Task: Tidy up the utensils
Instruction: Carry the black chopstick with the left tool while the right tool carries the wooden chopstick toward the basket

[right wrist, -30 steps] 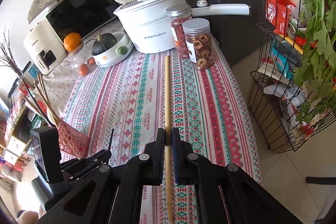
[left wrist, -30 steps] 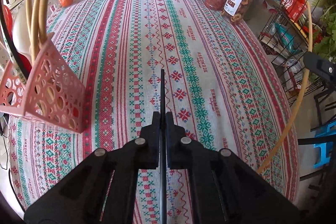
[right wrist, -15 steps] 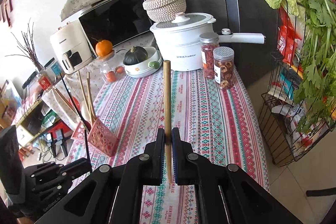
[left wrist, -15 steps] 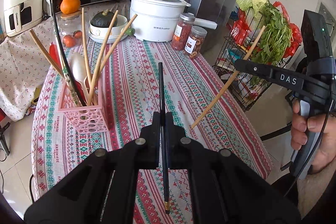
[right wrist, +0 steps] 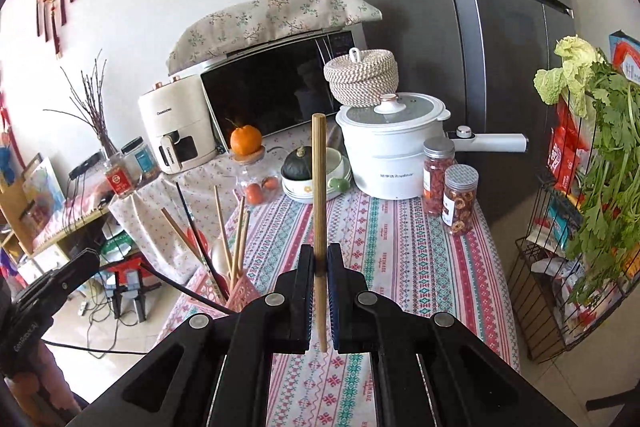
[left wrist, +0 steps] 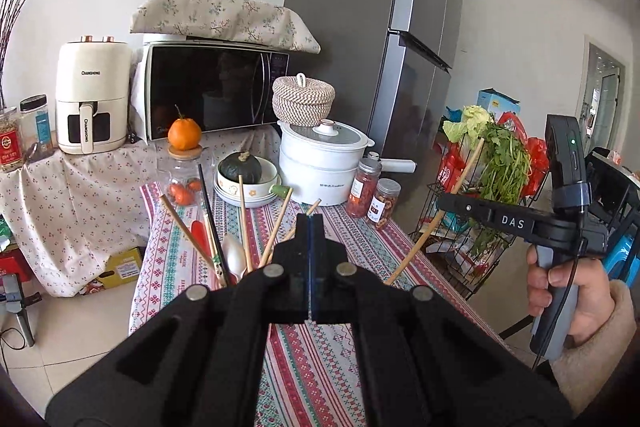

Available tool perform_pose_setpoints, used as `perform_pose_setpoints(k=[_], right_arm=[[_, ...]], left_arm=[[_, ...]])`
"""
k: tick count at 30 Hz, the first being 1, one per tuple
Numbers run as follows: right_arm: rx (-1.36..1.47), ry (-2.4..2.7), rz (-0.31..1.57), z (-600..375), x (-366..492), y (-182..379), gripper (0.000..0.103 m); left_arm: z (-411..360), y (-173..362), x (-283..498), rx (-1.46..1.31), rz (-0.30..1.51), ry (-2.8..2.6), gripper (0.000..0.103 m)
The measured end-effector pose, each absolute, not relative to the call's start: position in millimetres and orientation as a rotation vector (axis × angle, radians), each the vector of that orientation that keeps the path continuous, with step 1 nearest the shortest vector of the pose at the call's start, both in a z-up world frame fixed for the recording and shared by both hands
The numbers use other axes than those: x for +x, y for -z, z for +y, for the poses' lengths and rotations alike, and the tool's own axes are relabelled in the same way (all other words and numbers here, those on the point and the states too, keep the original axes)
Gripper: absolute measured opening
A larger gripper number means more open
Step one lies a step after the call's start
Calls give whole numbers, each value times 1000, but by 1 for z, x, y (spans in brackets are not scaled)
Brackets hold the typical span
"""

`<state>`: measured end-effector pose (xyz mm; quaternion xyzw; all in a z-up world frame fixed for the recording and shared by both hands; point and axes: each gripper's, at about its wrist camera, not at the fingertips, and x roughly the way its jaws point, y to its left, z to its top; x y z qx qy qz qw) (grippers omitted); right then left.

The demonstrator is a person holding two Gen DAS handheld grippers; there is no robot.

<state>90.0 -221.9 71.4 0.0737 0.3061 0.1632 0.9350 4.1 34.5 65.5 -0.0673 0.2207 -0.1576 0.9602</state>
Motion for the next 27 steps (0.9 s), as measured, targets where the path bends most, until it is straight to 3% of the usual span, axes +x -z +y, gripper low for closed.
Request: perform_pose_setpoints(k=[3,5,6,7,9,16,24,26,27], right_arm=[[139,-346,624,-210,95,-73,6],[133,-356,640,-204,99,-68,6],[130,-362,651,-202,100,-65,6],[125,-368,661,-200,101,-63,6],[110,-375,676,-198,102,-57,6],[125,-384,762,-205,110,-32,6],[108,-389,811,-207,109,-16,6],[91,-400,825,-204,108,-12,6],[83,-404,832,-202,108,-9,6]], left_arm=[[41,-55,13,-192,540,325,0],[45,-49,10,-184,577,311,6],[48,-45,10,-184,598,315,18],[51,-41,10,-186,621,314,36],[57,-29,11,-187,667,314,49],[66,52,32,-117,978,285,49],[91,102,20,-74,1221,346,49],[98,115,13,-31,1257,356,47],[102,121,10,-12,1274,351,40]])
